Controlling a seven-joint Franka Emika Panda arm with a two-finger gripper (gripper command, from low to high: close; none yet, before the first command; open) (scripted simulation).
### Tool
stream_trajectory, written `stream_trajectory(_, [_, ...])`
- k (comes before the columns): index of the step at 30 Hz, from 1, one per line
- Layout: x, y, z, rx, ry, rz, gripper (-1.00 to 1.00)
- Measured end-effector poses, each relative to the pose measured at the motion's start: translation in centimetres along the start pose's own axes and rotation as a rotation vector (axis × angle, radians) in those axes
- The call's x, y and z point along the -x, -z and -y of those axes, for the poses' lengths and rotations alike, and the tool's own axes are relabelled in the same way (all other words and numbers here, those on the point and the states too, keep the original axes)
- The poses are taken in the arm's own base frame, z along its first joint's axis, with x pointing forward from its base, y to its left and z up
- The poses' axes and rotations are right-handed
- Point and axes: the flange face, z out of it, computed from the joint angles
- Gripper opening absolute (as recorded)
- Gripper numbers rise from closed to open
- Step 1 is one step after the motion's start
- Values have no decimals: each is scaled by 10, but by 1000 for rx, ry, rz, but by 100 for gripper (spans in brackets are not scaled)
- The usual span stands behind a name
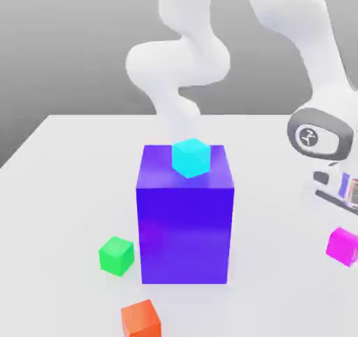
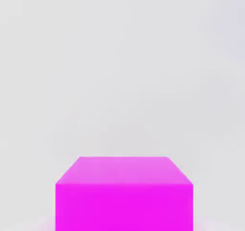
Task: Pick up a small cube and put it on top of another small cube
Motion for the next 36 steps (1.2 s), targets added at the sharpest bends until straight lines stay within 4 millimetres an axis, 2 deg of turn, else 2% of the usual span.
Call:
stream_trajectory(8, [-64,46,56,-44,70,82,-100])
stream_trajectory(13, [-114,74,84,-93,109,115,-100])
stream_trajectory(22, [-207,120,115,-204,197,126,-100])
stream_trajectory(24, [-227,130,119,-229,221,119,-100])
stream_trajectory(27, [-264,130,114,-231,145,122,-100])
stream_trajectory(36, [-366,108,69,-184,-249,154,-100])
